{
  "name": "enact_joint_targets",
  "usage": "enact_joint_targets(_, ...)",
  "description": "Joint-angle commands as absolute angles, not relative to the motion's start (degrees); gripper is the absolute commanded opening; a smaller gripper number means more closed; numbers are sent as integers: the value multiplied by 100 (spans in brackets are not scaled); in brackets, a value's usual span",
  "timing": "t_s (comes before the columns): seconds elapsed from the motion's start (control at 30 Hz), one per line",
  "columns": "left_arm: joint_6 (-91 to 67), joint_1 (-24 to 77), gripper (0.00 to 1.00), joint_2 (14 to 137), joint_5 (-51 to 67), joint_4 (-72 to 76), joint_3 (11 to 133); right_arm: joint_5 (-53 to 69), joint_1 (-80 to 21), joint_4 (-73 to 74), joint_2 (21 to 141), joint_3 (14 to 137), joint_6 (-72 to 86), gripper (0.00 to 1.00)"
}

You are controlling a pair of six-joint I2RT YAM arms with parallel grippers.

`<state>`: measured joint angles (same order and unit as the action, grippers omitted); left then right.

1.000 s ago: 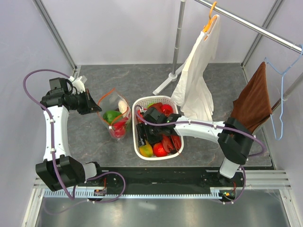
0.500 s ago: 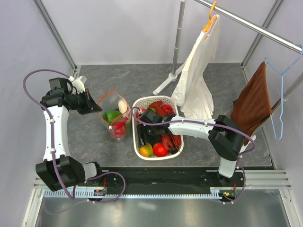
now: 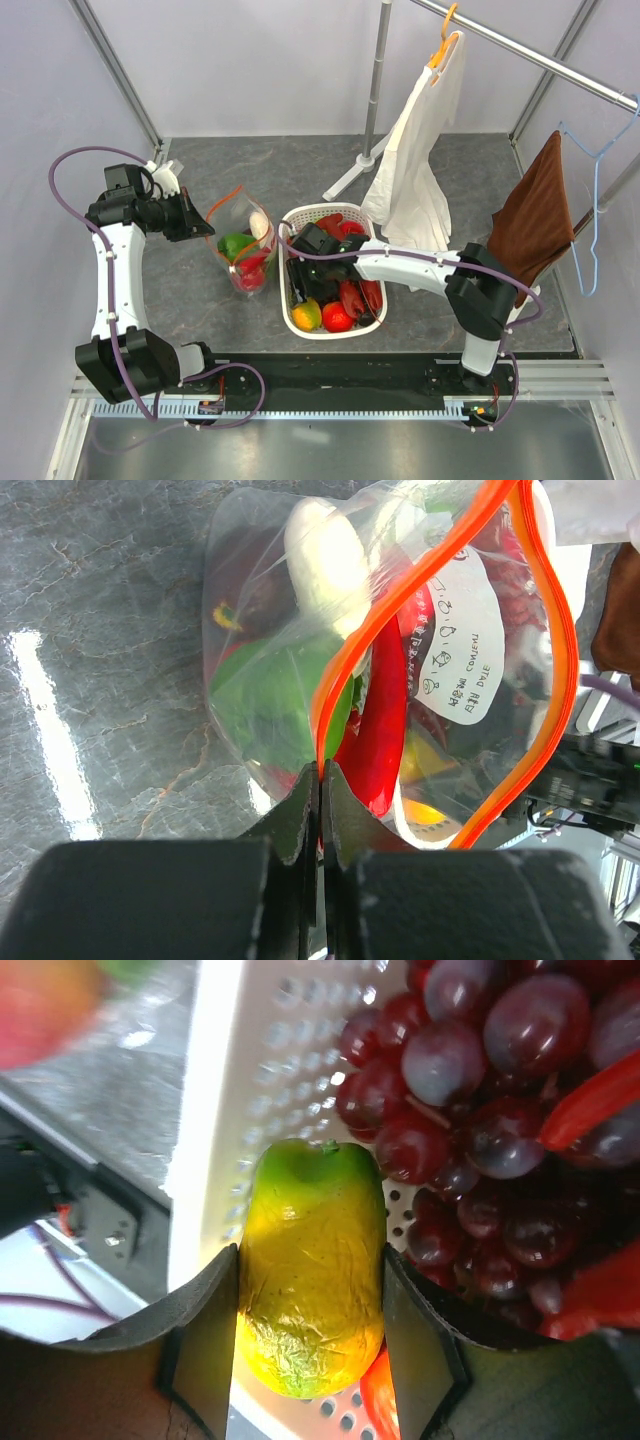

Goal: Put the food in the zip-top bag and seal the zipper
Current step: Pick up the fake fruit from the bin.

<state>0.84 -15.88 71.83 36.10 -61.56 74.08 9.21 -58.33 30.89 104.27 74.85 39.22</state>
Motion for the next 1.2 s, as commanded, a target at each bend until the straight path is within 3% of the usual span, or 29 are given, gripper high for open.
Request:
enact_joint_targets(0.0,-61,-1573,2,7128,3612,-6003,7418,861,-5757,3269,9950,7954,3902,23)
enact_joint_targets(0.37,-70,-1573,2,7101,3551,-6021,7365,958,-5257,3357,9370,8419,3518,8)
enact_joint_targets(0.43,-62,-1582,2,7093,3551,-6021,7348,774,-5133,3305,9212,8788,3288,0)
enact_joint_targets(0.6,-70,-1573,2,7075,3682,-6012,7313,624,-4843,2612,8878,9271,2412,0)
enact_joint_targets(0.7,-97,-1573,2,7101,3779,-5977,7321,939,-4852,1463,8868,9343,1699,2)
enact_joint_targets(0.83,-88,-1573,2,7128,3806,-5968,7383,2026,-4886,-1398,8885,8878,487,0)
enact_joint_targets(0.97,-97,-1582,2,7119,3849,-6012,7471,2933,-5062,-1556,9552,9639,-332,0)
enact_joint_targets(1.17,-106,-1573,2,7110,3911,-6064,7559,3532,-5282,-1705,10308,9730,-2527,0)
